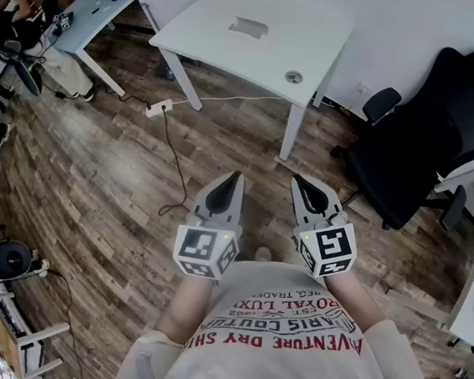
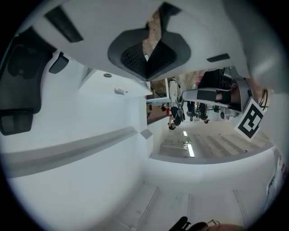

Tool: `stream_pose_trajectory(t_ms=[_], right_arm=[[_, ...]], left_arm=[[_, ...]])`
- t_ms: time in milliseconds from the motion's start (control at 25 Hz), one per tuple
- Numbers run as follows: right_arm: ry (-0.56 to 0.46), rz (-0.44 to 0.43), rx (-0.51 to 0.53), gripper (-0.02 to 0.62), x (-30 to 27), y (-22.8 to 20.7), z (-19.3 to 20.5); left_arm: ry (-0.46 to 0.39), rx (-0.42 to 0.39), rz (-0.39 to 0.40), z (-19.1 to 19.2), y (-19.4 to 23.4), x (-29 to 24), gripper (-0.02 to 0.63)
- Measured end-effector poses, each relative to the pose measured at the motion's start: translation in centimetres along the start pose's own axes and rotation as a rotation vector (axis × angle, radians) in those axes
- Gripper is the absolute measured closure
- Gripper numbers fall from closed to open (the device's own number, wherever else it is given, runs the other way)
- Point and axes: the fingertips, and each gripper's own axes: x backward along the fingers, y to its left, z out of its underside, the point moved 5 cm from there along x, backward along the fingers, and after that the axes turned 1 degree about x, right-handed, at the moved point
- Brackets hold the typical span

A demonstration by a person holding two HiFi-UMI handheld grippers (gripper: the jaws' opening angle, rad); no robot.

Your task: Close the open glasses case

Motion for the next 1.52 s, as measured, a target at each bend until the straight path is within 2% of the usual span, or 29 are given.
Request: stream_pose_trajectory(t_ms=[400, 640, 920, 1160, 1280, 1520], right_arm=[[0.006, -0.013, -0.008, 0.583, -0.7, -0.4, 0.4], [0.000, -0.021, -0.069, 0.583, -1.3, -1.0, 0.4], [0.031, -0.048, -0.078, 0.583, -3.5, -0.8, 1.0], [0.030, -0.044, -0.054, 0.583, -7.2, -0.6, -0.1], [0.032, -0.021, -0.039, 0.583, -9.8, -0.8, -0.8], [0.053, 0.027, -0.034, 0.583, -17.0, -0.4, -2.8]], left_arm=[[0.016, 0.002, -0.010, 0.3, 0.4, -0.8, 0.601], [0.024, 0.008, -0.015, 0.2, 0.9, -1.4, 0.601], [0.036, 0.026, -0.036, 0.4, 2.8, -2.0, 0.601], [0.033, 0.045, -0.031, -0.3, 6.4, -4.2, 0.601], [0.032, 0.040, -0.004, -1.0, 8.7, -5.9, 0.601], [0.029, 0.078, 0.035, -3.0, 16.0, -10.0, 0.601]])
